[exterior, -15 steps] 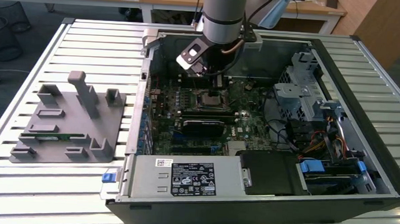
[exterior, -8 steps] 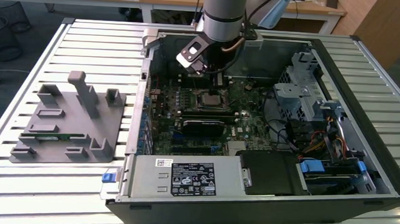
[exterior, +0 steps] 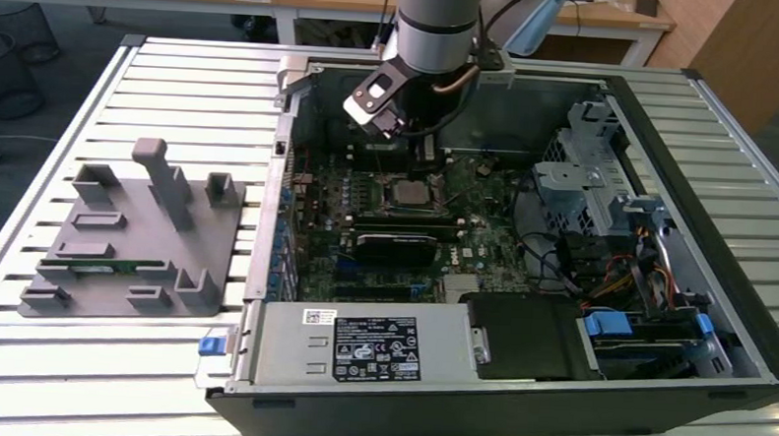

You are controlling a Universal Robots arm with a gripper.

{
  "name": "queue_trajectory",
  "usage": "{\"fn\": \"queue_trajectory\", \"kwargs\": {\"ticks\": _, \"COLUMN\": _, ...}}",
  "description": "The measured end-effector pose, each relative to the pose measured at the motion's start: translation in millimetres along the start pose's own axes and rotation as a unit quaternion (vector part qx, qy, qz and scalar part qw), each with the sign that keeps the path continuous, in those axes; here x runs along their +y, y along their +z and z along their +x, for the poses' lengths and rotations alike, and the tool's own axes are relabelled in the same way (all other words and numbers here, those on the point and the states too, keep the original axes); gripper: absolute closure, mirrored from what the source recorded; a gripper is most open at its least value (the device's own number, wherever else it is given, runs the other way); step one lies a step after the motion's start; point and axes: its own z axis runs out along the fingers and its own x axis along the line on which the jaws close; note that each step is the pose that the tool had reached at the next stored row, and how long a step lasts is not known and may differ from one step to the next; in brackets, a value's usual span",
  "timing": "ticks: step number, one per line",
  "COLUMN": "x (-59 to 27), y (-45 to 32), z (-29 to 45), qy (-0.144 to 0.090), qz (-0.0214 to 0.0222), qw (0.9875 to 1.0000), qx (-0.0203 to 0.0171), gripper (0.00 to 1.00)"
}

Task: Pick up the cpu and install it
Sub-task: 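Close the cpu cover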

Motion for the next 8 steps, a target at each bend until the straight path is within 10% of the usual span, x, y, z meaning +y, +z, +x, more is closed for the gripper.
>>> {"fn": "queue_trajectory", "kwargs": {"ticks": 8, "x": 0.8, "y": -26.0, "z": -0.3, "qy": 0.0, "qz": 0.0001, "qw": 1.0, "qx": -0.0001, "gripper": 0.89}}
